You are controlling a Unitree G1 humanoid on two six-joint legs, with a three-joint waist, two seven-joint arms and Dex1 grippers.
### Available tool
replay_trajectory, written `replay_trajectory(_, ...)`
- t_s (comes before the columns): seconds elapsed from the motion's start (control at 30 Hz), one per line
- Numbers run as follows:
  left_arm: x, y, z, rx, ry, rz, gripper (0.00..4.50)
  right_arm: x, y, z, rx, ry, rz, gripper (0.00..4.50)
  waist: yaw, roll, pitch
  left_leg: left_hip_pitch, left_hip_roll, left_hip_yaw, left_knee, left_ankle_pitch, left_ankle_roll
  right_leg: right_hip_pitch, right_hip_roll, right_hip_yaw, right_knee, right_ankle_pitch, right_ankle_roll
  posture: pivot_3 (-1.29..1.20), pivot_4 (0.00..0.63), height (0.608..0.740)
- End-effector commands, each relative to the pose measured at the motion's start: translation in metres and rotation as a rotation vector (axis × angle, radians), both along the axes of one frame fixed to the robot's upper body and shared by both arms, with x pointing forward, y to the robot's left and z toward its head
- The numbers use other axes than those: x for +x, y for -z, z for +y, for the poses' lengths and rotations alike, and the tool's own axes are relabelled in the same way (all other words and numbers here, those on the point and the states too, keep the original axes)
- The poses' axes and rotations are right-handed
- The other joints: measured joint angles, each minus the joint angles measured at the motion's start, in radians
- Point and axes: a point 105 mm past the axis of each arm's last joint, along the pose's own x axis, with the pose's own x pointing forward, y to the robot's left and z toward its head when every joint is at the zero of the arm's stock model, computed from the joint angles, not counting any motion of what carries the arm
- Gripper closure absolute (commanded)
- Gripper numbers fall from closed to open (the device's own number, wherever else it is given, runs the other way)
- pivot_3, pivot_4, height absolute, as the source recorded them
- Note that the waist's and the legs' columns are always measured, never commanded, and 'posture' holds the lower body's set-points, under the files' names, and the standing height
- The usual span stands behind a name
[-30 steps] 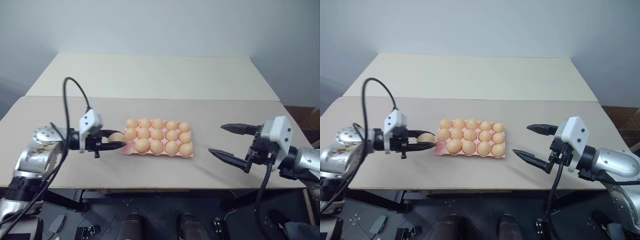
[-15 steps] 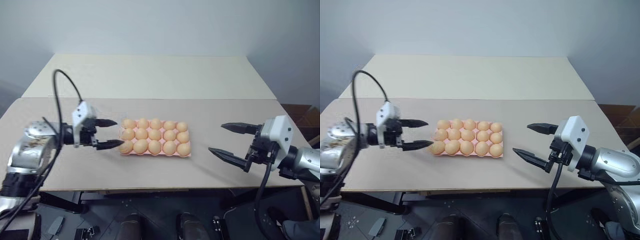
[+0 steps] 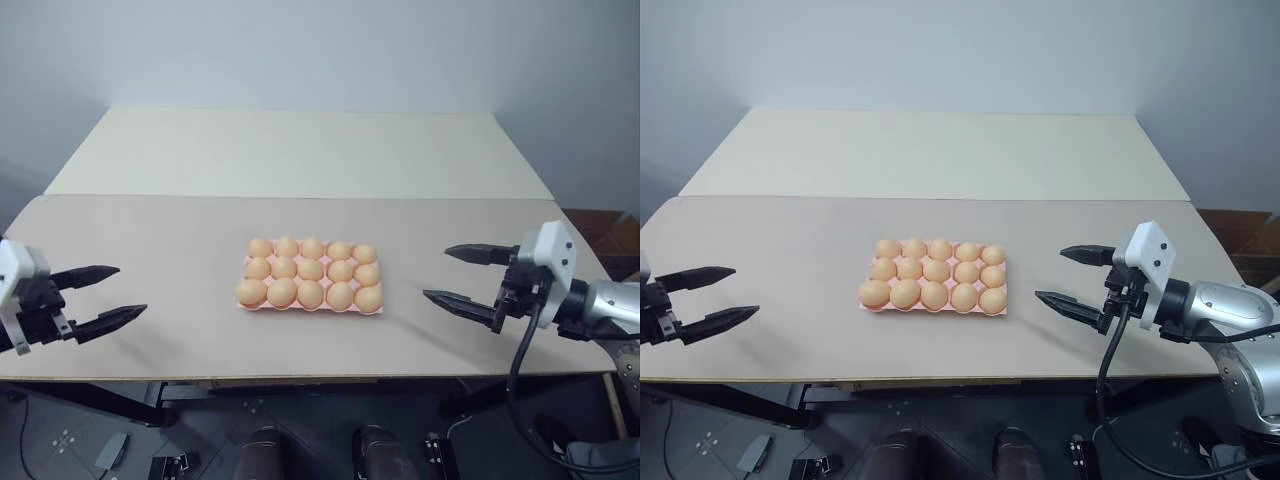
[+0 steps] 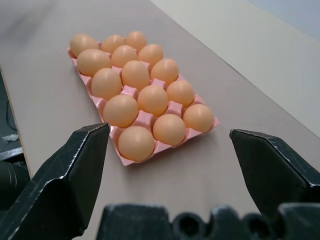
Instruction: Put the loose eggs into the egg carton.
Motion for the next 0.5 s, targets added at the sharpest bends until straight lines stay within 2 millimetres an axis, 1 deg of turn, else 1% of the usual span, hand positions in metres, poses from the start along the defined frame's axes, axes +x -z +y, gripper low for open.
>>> replay_trajectory(0.03, 0.000, -0.013, -0.011, -0.015, 0.019, -0.071, 0.01, -0.003, -0.016, 0.008, 0.001, -0.025, -0.070, 0.00, 0.004, 0.000, 0.000, 0.000, 0.000, 0.000, 0.000, 0.000, 0.000, 0.000, 0.000, 0.000, 0.000, 0.000, 0.000, 0.00, 0.150, 0.740)
replay_trajectory(0.2, -0.001, -0.023, -0.016, -0.029, 0.023, -0.088, 0.01, -0.011, -0.026, 0.012, 0.016, -0.057, -0.091, 0.00, 0.000, 0.000, 0.000, 0.000, 0.000, 0.000, 0.000, 0.000, 0.000, 0.000, 0.001, 0.000, 0.000, 0.000, 0.000, 0.00, 0.150, 0.740)
replay_trajectory(0.33, -0.016, -0.024, -0.018, -0.028, 0.023, -0.070, 0.01, -0.009, -0.025, 0.023, 0.023, -0.076, -0.108, 0.00, -0.011, 0.000, 0.000, 0.000, 0.001, 0.000, 0.000, 0.000, 0.000, 0.000, 0.001, 0.000, 0.000, 0.000, 0.000, 0.00, 0.150, 0.740)
replay_trajectory(0.4, -0.020, -0.029, -0.016, -0.032, 0.012, -0.070, 0.01, -0.011, -0.030, 0.026, 0.029, -0.098, -0.118, 0.00, -0.014, 0.000, 0.000, 0.000, 0.001, 0.000, 0.000, -0.001, 0.000, 0.000, 0.001, 0.000, 0.000, 0.000, -0.001, 0.00, 0.150, 0.740)
replay_trajectory(0.5, -0.022, -0.036, -0.017, -0.031, 0.015, -0.077, 0.01, -0.013, -0.030, 0.030, -0.011, -0.113, -0.152, 0.00, -0.011, 0.000, 0.000, 0.001, 0.002, 0.000, 0.000, -0.001, 0.000, 0.000, 0.002, 0.000, 0.001, -0.001, -0.001, 0.00, 0.150, 0.740)
